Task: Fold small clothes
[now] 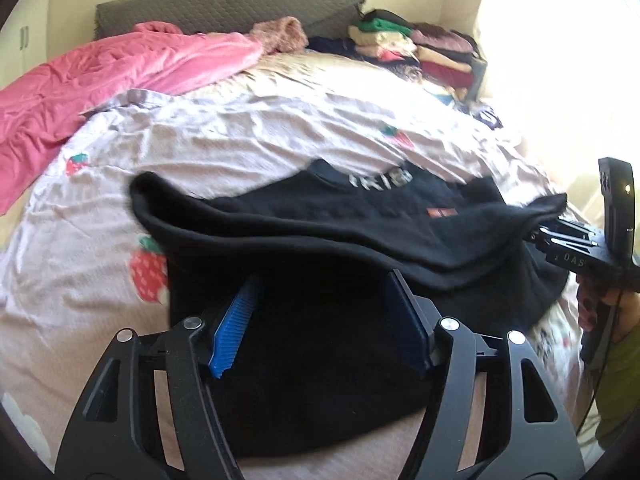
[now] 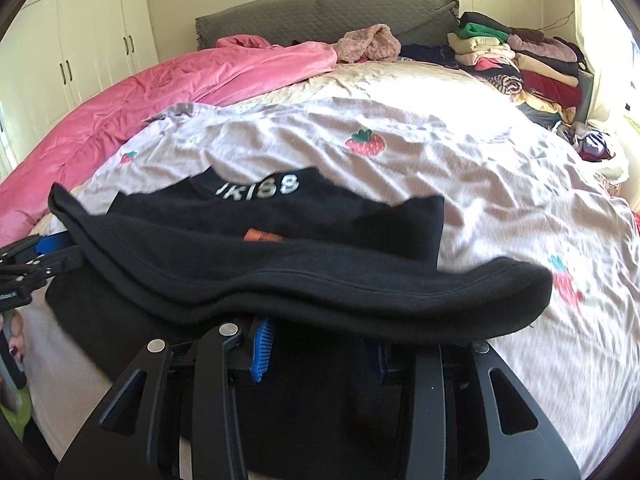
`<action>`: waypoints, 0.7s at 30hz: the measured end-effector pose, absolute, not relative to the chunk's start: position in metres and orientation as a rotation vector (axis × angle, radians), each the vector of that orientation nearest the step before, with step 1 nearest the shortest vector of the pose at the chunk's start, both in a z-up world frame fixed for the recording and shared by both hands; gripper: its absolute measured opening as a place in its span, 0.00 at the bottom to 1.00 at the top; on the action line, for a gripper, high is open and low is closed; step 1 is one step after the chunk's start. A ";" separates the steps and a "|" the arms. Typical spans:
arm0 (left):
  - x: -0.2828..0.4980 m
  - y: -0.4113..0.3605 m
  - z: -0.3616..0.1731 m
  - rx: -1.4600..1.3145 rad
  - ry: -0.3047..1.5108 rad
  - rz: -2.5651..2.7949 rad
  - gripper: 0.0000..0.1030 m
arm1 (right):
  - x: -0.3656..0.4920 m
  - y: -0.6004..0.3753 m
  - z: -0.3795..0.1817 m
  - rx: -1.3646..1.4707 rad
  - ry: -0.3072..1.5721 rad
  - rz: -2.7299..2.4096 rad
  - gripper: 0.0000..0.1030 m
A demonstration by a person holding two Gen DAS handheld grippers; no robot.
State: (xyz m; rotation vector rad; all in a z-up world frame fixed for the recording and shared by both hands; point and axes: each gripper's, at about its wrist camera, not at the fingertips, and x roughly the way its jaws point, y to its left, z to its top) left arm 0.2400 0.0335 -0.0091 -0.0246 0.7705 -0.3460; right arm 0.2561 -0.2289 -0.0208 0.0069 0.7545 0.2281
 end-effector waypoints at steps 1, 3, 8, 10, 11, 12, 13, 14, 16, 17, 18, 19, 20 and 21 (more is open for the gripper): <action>0.244 0.036 -0.008 -0.038 0.772 -0.339 0.56 | 0.263 -0.230 -0.019 0.015 0.754 0.224 0.36; 0.256 0.043 -0.007 -0.061 0.776 -0.324 0.56 | 0.277 -0.234 -0.017 0.029 0.760 0.216 0.35; 0.288 0.061 -0.010 -0.124 0.800 -0.271 0.56 | 0.303 -0.240 -0.018 0.034 0.776 0.170 0.36; 0.297 0.070 -0.009 -0.163 0.794 -0.249 0.56 | 0.309 -0.243 -0.018 0.053 0.786 0.157 0.36; 0.300 0.075 -0.008 -0.179 0.788 -0.241 0.56 | 0.309 -0.245 -0.018 0.061 0.786 0.153 0.36; 0.302 0.080 -0.007 -0.200 0.781 -0.229 0.60 | 0.309 -0.248 -0.016 0.067 0.780 0.149 0.36; 0.305 0.087 -0.006 -0.229 0.775 -0.215 0.61 | 0.307 -0.251 -0.014 0.071 0.768 0.143 0.36; 0.307 0.092 -0.006 -0.247 0.770 -0.202 0.61 | 0.305 -0.253 -0.013 0.075 0.759 0.137 0.36; 0.313 0.106 -0.009 -0.283 0.777 -0.181 0.62 | 0.303 -0.262 -0.009 0.087 0.747 0.116 0.42; 0.312 0.108 -0.011 -0.291 0.784 -0.179 0.63 | 0.302 -0.268 -0.008 0.089 0.741 0.101 0.45; 0.313 0.112 -0.014 -0.295 0.796 -0.181 0.63 | 0.301 -0.271 -0.007 0.088 0.739 0.090 0.46; 0.314 0.115 -0.019 -0.294 0.811 -0.185 0.64 | 0.301 -0.276 -0.007 0.082 0.741 0.073 0.46; 0.315 0.117 -0.025 -0.294 0.826 -0.193 0.64 | 0.302 -0.279 -0.008 0.078 0.746 0.062 0.46; 0.315 0.119 -0.029 -0.302 0.836 -0.209 0.65 | 0.302 -0.282 -0.009 0.075 0.753 0.050 0.47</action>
